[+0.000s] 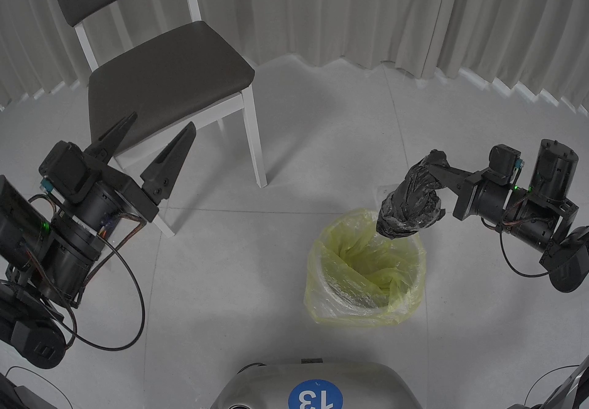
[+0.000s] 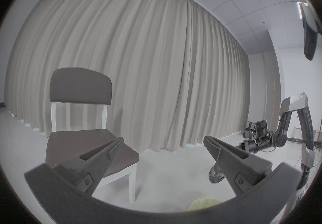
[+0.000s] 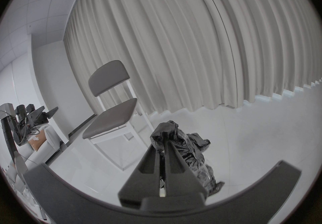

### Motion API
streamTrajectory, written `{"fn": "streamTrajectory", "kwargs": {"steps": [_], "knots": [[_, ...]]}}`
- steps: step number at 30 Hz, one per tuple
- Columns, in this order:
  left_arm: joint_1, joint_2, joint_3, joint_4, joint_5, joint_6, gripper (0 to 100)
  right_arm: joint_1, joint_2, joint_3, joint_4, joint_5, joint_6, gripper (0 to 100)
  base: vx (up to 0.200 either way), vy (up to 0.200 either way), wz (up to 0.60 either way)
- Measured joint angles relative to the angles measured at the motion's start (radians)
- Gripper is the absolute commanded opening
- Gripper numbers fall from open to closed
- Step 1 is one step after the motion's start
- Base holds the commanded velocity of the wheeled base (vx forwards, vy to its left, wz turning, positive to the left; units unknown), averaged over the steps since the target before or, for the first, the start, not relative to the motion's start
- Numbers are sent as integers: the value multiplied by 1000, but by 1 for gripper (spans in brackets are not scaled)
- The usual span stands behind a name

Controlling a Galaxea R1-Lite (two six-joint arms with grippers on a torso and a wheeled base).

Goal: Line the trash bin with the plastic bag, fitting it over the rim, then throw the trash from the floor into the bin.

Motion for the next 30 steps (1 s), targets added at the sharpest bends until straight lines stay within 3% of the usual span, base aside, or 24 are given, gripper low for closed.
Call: {"fn": "streamTrajectory", "kwargs": {"steps": [6,12,30], "knots": [[-20,1,12,-1,-1,5,100,24,57,2,-21,-2,-1,0,0,0,0],[-23,7,14,-1,1,5,100,46,95,11,-25,0,-4,0,200,0,0],[-32,2,16,-1,2,5,100,57,206,55,-24,4,-115,0,0,0,0]]}}
